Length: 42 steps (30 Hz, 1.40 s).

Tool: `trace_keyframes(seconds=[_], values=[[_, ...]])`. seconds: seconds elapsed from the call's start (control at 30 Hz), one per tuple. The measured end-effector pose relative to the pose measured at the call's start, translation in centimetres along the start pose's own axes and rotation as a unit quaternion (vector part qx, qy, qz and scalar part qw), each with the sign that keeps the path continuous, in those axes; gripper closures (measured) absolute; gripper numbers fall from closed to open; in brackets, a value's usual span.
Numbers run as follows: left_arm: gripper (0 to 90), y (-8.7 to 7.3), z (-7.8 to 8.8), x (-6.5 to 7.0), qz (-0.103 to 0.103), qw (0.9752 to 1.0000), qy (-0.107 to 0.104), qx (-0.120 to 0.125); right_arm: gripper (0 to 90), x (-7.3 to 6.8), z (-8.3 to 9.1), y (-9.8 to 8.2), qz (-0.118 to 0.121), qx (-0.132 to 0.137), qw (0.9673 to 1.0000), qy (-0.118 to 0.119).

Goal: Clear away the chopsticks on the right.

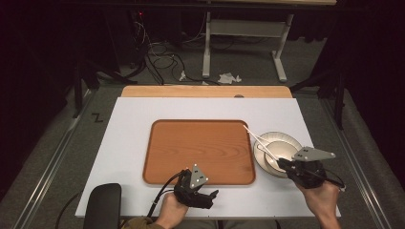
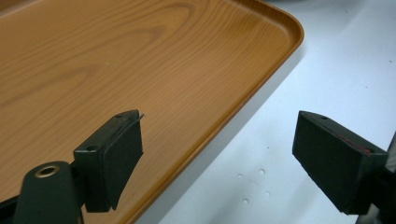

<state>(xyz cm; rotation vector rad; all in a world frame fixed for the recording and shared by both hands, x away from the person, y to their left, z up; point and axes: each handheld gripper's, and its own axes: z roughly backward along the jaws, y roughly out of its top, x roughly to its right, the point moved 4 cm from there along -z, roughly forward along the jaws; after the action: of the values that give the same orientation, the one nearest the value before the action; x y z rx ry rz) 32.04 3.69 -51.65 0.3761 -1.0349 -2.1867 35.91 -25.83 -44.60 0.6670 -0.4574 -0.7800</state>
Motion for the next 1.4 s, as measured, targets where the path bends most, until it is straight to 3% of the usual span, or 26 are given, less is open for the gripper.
trace_keyframes(seconds=[0.17, 0.23, 0.5, 0.87, 1.4], values=[[16.3, 0.1, -0.1, 0.1, -0.003, 1.0, -0.002, 0.0, 85.3, -2.1, -1.2, 0.2, 0.004, -0.016, 0.9996, 0.022], [16.3, 0.1, -0.1, 0.1, -0.004, 1.0, -0.003, -0.001, 85.3, -3.1, -2.3, 0.2, 0.009, -0.034, 0.9989, 0.029], [16.3, 0.1, -0.1, 0.0, -0.003, 1.0, 0.002, -0.001, 85.3, -4.9, -5.3, 0.6, 0.014, -0.075, 0.9967, 0.029], [16.3, -0.1, 0.3, -0.1, 0.001, 1.0, 0.009, 0.001, 85.1, -5.1, -8.1, 1.1, 0.014, -0.113, 0.9931, 0.026], [16.3, -1.4, 2.0, -0.8, 0.033, 0.9986, 0.041, 0.005, 84.9, -5.0, -12.1, 2.9, 0.011, -0.125, 0.9904, 0.058]])
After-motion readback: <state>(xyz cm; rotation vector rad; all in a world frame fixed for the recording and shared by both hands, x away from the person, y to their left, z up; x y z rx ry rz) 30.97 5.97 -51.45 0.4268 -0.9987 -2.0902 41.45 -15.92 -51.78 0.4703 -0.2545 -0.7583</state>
